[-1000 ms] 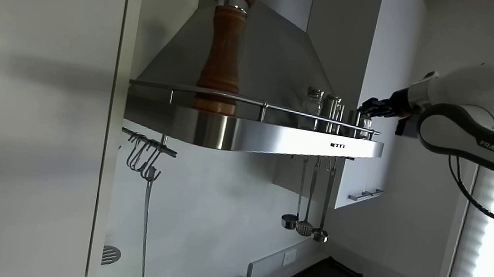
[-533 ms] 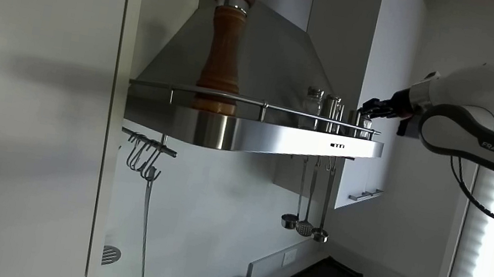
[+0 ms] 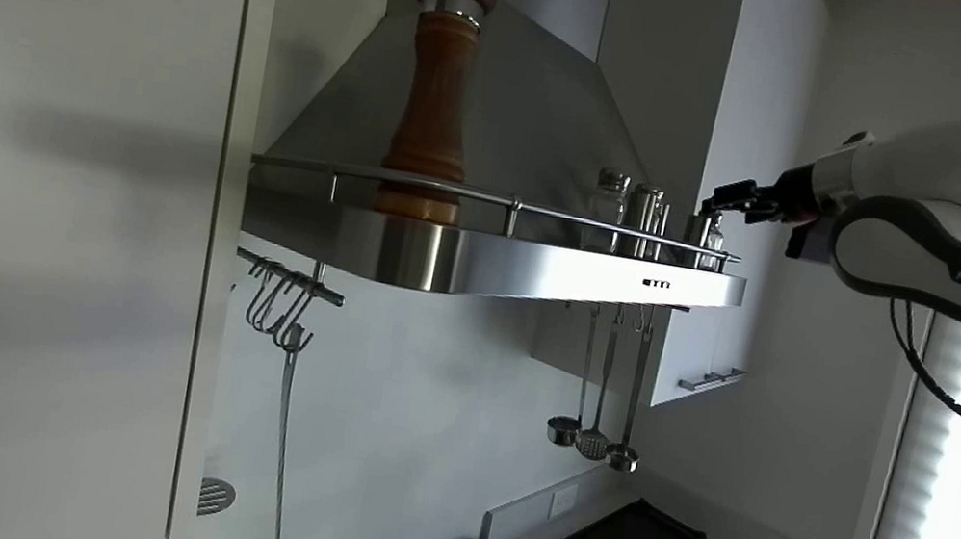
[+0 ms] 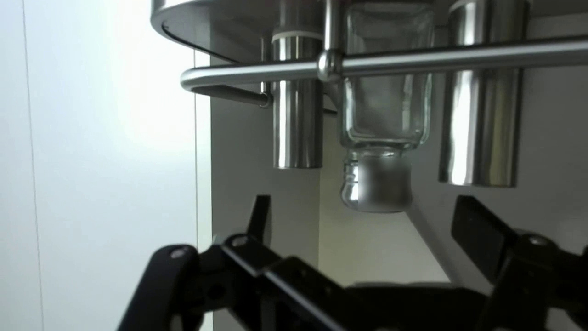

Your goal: Move a salt shaker on the range hood to the right

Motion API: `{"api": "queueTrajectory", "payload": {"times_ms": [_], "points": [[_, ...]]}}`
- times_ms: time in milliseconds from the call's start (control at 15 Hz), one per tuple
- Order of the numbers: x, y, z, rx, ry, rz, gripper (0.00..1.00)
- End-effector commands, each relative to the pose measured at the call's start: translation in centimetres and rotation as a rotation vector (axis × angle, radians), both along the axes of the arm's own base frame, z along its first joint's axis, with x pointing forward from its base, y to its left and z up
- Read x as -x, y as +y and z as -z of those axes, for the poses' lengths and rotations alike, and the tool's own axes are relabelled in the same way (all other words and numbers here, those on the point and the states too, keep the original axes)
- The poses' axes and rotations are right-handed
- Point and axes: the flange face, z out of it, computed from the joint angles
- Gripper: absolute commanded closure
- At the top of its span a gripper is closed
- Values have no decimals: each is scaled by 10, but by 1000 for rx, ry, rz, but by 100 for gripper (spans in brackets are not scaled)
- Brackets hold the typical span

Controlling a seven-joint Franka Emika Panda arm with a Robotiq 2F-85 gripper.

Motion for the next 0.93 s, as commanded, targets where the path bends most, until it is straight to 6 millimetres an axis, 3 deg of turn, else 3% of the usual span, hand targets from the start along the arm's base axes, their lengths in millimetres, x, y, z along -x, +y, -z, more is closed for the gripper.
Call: {"api": "queueTrajectory", "payload": {"times_ms": [0,400,867], "points": [[5,-6,-1,12,-6,2,0],[12,-8,-11,29,-7,23,0],[43,3,-39,97,27,25,0]]}}
